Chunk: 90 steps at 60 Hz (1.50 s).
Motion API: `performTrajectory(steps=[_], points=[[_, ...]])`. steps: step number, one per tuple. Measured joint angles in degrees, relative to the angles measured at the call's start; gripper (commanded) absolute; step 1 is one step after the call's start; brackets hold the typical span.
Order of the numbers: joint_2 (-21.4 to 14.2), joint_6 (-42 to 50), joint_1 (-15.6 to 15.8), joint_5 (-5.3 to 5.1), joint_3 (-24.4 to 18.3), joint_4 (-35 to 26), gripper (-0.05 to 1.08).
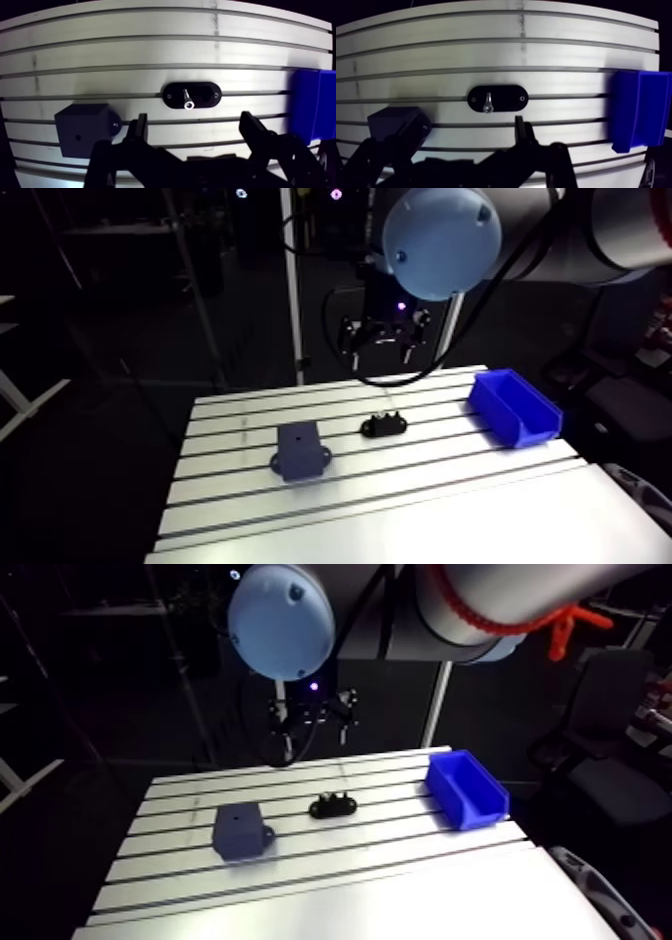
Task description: Pick up the M10 bolt and insert it into the hole until fully seated.
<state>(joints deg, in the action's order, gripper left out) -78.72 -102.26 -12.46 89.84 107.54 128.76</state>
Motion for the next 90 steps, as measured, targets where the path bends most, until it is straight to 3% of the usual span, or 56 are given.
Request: performTrajectory(steps=[14,48,90], points=[[2.1,0.2,-0.1,0.24,0.8,2.0,0.03],[5.8,0.3,-0.3,0.53,1.6,4.8,0.25],[7.8,0.6,-0.5,0.58,3.4,6.2,0.35]])
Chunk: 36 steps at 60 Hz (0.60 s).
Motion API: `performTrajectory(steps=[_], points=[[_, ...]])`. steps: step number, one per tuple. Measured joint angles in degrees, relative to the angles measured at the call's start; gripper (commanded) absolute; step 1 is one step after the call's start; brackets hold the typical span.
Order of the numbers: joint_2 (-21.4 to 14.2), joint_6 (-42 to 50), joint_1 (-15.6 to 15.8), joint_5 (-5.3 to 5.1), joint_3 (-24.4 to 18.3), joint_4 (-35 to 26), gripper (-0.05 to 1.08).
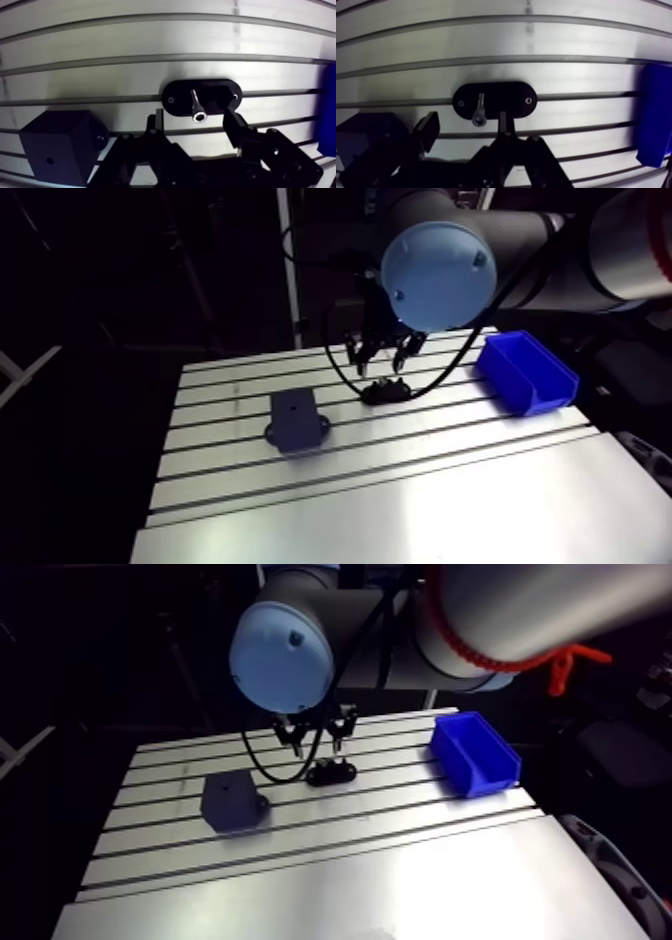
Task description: Pick up the M10 bolt and insert it into the hole until fully seated.
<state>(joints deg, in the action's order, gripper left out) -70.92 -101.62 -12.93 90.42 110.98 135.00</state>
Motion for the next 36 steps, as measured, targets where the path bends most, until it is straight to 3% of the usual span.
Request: performTrajectory(steps=[36], points=[[0.0,-0.7,-1.4,-0.31,0.5,0.1,0.4]])
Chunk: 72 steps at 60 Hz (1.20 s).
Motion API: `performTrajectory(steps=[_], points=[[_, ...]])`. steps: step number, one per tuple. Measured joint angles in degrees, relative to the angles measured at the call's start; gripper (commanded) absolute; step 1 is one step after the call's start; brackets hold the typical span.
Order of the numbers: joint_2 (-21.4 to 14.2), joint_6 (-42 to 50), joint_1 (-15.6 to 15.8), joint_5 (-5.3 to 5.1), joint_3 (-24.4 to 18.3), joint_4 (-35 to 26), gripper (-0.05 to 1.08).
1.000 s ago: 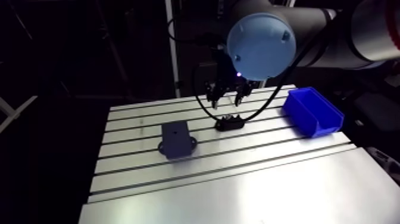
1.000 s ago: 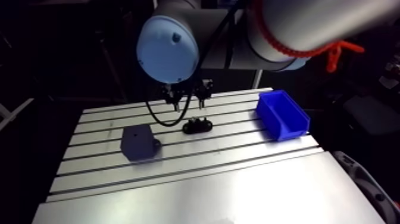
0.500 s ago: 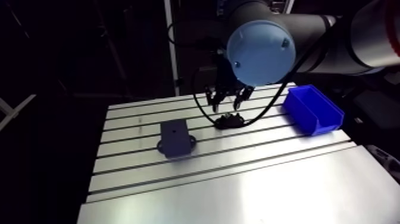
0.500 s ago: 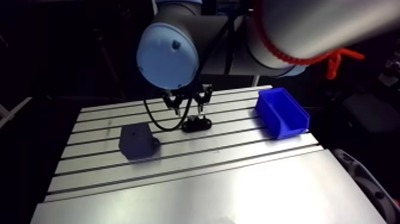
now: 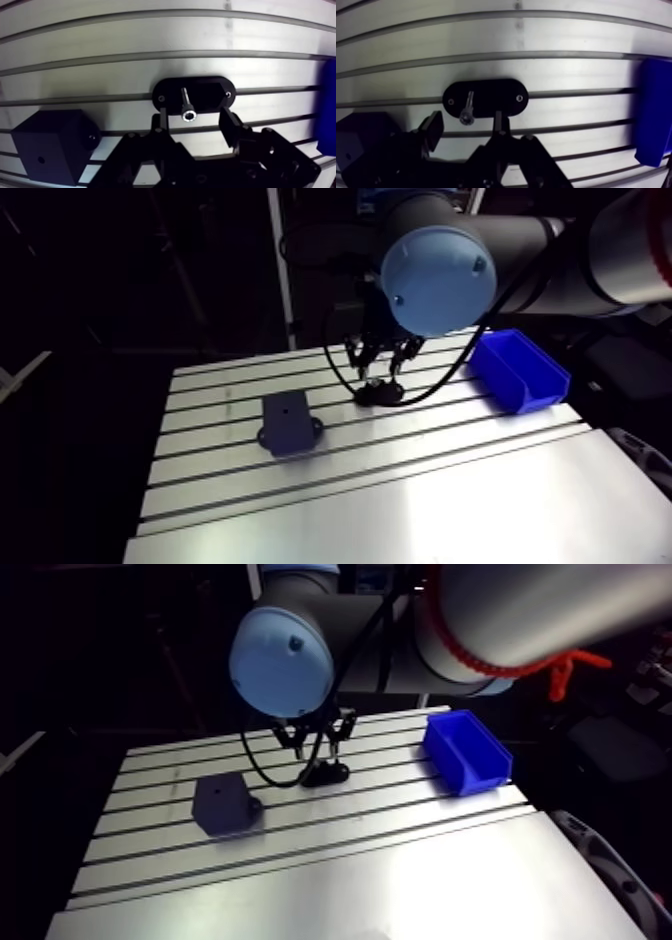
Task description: Pick up the M10 bolt and insert it into the hole until fully seated.
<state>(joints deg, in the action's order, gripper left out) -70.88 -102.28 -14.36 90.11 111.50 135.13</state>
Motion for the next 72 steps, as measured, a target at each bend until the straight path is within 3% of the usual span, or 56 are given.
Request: performTrajectory(steps=[72], points=[[0.5,-0.7,0.4,-0.13,0.8,0.2,0.44]])
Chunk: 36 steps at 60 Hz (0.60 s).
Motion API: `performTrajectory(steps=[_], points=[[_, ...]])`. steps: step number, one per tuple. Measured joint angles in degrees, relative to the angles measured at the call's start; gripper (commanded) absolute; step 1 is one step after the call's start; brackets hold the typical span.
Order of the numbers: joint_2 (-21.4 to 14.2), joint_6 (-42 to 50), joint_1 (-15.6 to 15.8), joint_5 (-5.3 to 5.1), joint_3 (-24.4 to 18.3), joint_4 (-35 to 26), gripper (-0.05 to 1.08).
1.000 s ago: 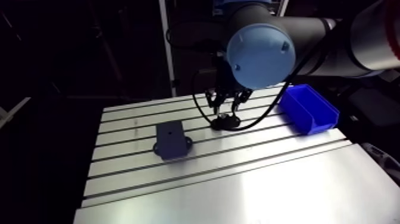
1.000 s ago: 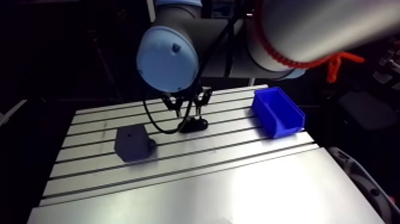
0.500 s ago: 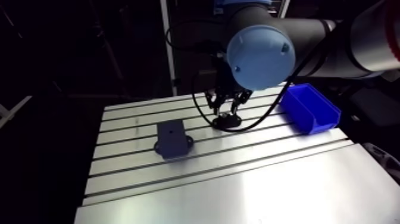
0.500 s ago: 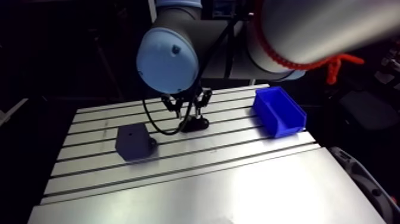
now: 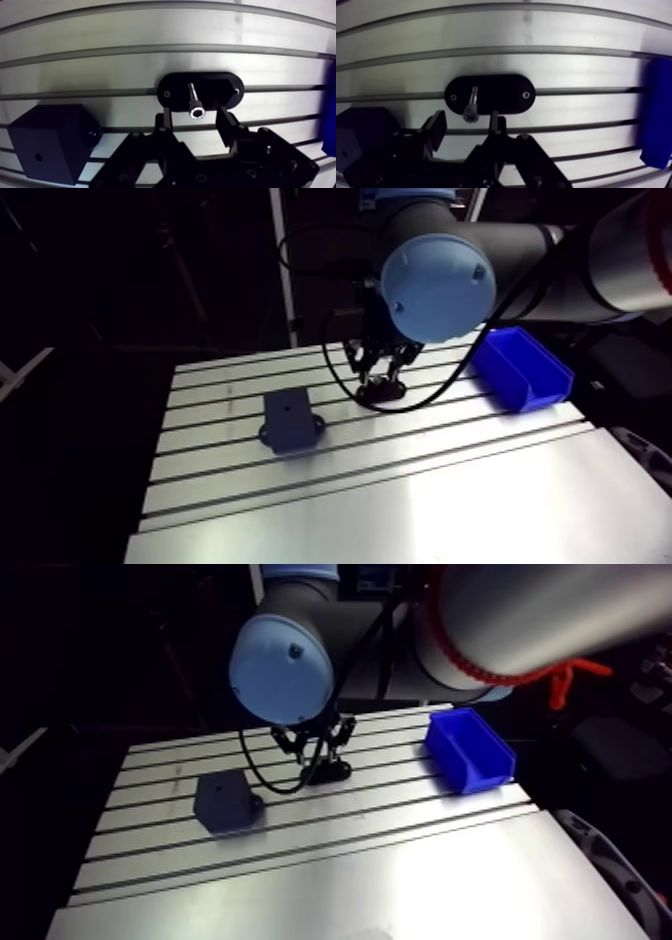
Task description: Pick up the M10 bolt and insert it into the hole until fully seated.
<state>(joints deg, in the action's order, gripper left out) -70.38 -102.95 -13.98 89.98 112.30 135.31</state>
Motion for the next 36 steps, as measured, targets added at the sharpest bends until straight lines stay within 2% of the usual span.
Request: performTrajectory(steps=[36], points=[[0.3,-0.3,0.0,0.06,0.0,0.0,0.5]])
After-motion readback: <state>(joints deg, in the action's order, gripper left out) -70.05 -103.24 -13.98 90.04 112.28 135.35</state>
